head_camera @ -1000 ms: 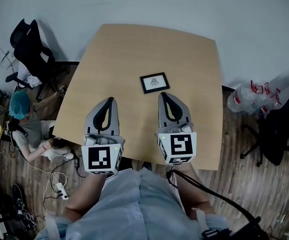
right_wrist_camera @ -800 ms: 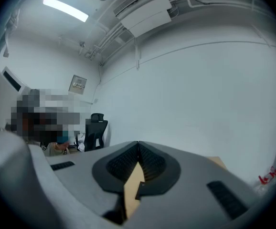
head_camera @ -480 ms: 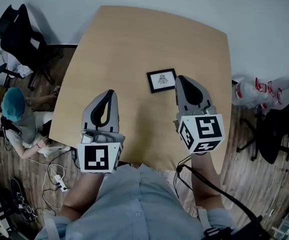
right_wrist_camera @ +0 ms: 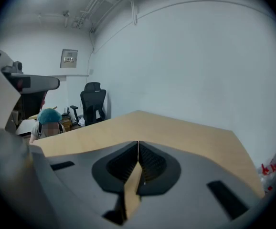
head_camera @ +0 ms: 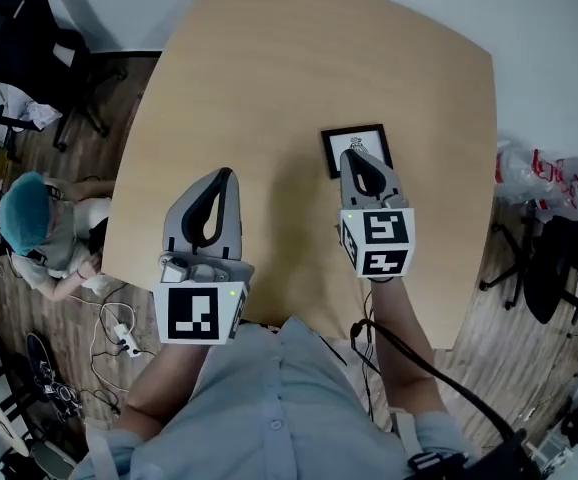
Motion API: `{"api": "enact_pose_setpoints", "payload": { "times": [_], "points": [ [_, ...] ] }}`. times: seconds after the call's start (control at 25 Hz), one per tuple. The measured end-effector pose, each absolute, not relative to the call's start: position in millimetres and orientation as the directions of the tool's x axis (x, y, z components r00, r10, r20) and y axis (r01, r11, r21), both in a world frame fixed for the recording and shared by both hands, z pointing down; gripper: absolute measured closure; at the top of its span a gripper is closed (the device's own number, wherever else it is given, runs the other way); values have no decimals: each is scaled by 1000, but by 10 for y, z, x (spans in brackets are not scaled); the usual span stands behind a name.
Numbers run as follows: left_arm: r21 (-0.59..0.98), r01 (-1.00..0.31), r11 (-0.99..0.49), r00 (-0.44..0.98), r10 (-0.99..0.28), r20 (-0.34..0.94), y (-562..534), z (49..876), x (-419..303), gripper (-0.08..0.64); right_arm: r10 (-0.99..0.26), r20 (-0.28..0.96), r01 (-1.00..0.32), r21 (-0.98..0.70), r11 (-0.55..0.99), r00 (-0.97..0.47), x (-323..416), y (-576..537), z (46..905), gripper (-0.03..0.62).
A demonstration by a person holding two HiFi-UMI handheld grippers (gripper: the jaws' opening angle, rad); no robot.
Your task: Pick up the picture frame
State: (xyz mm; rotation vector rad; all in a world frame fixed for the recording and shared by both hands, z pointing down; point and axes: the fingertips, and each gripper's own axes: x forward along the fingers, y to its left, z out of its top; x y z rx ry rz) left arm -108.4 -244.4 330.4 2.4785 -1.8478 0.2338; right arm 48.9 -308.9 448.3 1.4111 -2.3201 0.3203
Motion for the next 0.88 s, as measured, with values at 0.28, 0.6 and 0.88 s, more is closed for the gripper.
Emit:
{"api": "enact_pose_setpoints", "payload": {
  "times": [0.28, 0.6, 0.88],
  "points": [
    [-58, -956, -289, 274, -943, 189, -2588, 3467, -1269, 558, -763, 522, -897, -11, 441, -382, 373, -3153, 4959, 589],
    [-41, -957, -286, 268, -933, 241, -2656, 3635, -1312, 558, -737, 573, -904, -15, 427, -358, 396, -3164, 5252, 589],
    [-34, -961, -274, 257, -931, 261, -2727, 3712, -1314, 558, -720, 594, -904, -32, 426, -360, 403, -3209, 5397, 518]
  ]
}}
